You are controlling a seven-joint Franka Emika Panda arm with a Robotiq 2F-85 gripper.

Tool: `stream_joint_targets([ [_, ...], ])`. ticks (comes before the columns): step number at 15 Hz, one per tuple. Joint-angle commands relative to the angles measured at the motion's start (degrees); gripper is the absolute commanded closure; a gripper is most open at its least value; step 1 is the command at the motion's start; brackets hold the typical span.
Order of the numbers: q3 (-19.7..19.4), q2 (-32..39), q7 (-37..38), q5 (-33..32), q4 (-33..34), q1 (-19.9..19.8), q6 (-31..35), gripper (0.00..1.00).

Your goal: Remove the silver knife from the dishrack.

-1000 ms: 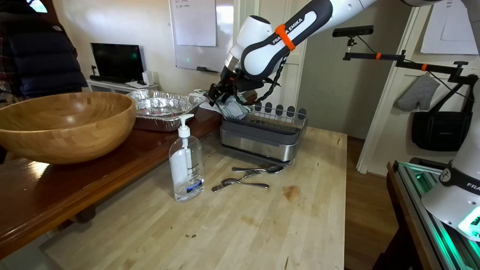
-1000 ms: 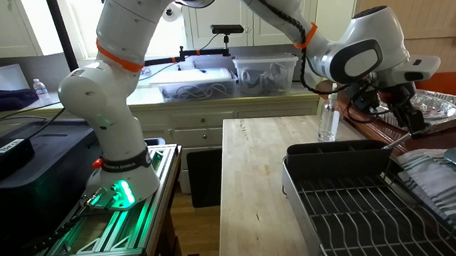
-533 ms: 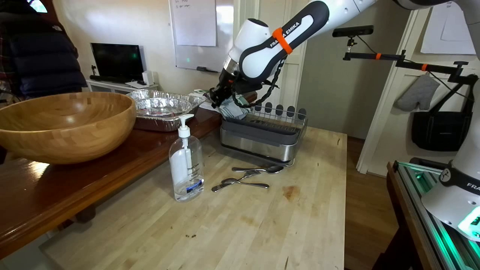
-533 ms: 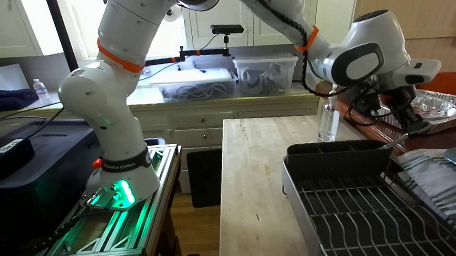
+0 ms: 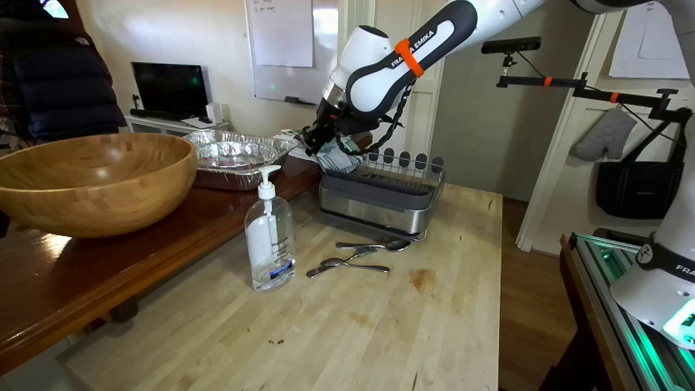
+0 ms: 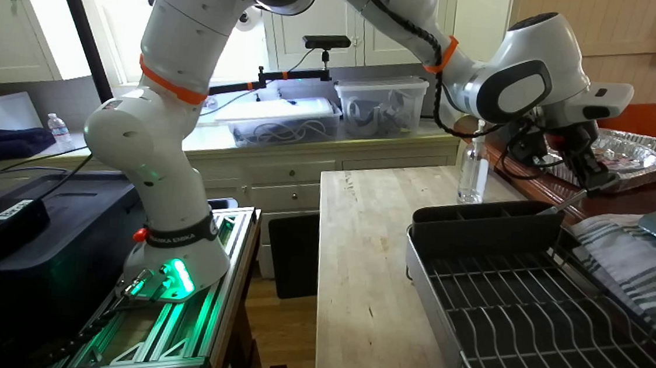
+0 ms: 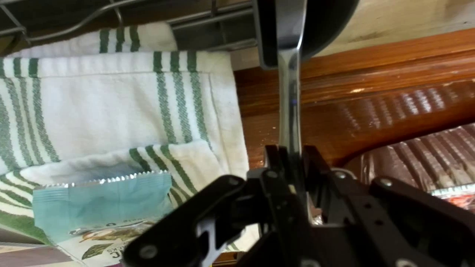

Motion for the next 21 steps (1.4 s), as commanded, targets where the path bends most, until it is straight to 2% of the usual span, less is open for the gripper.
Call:
stream_joint_targets([
  [1, 0.3, -3.4, -0.3, 0.9, -3.1, 0.5, 1.0, 0.95],
  [12, -1.3, -15.1, 1.1, -1.6, -11.2, 2.8, 1.7, 0.95],
  [21, -2.3, -24.5, 3.6, -9.2, -18.1, 6.6, 0.9, 0.95],
])
